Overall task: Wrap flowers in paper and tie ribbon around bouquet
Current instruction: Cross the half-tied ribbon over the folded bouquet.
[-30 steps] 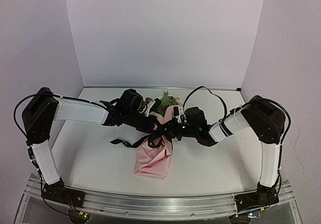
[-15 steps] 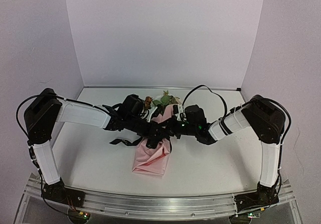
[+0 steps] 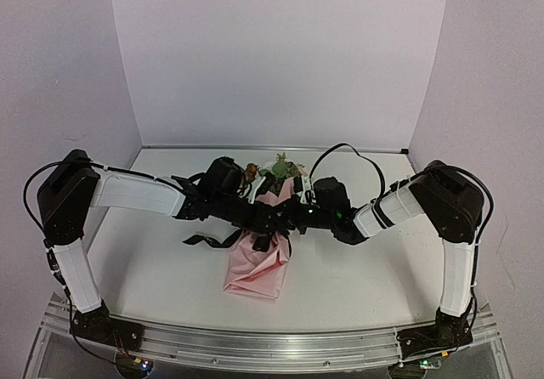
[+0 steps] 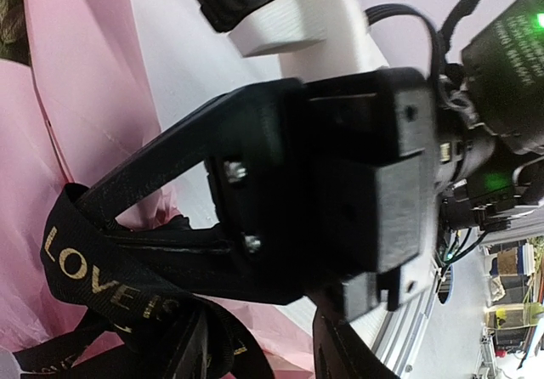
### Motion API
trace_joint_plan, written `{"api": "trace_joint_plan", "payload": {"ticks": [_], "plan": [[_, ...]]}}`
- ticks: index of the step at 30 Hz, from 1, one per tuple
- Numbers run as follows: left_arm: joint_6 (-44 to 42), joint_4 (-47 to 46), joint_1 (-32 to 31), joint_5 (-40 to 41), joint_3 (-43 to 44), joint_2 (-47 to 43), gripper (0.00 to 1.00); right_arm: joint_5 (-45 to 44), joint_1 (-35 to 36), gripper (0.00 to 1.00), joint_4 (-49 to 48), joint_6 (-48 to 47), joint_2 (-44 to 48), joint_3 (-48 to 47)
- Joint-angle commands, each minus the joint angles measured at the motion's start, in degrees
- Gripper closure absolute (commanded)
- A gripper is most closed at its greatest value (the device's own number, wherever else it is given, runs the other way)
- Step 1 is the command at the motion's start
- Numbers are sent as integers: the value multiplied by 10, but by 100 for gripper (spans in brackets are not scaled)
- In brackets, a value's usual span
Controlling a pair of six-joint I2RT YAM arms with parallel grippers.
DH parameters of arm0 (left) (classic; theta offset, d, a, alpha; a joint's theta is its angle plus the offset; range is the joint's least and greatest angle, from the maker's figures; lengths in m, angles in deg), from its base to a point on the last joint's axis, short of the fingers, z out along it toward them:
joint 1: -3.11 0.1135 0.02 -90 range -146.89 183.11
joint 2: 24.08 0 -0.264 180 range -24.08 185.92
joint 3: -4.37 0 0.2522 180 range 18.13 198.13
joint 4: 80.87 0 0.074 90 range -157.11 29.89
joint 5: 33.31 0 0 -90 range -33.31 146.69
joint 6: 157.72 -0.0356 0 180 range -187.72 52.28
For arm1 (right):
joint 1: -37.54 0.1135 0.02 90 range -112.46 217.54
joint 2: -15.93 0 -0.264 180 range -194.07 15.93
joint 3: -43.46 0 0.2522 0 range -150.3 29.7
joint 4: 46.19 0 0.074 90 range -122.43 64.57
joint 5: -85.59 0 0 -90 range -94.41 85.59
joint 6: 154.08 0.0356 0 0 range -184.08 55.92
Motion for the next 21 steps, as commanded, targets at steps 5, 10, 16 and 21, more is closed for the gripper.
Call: {"api": "trace_joint_plan", "payload": {"ticks": [5, 10, 16, 21], "plan": [[-1, -17, 1, 7, 30, -50, 54, -2, -3, 98, -20, -7, -6, -11], [-4, -14, 8, 5, 32, -54, 53, 2, -3, 99, -20, -8, -5, -10], [-7, -14, 15, -5, 31, -61, 50, 6, -4, 99, -20, -9, -5, -10], [-18, -14, 15, -23, 32, -63, 44, 8, -4, 98, -20, -9, -5, -12]]}}
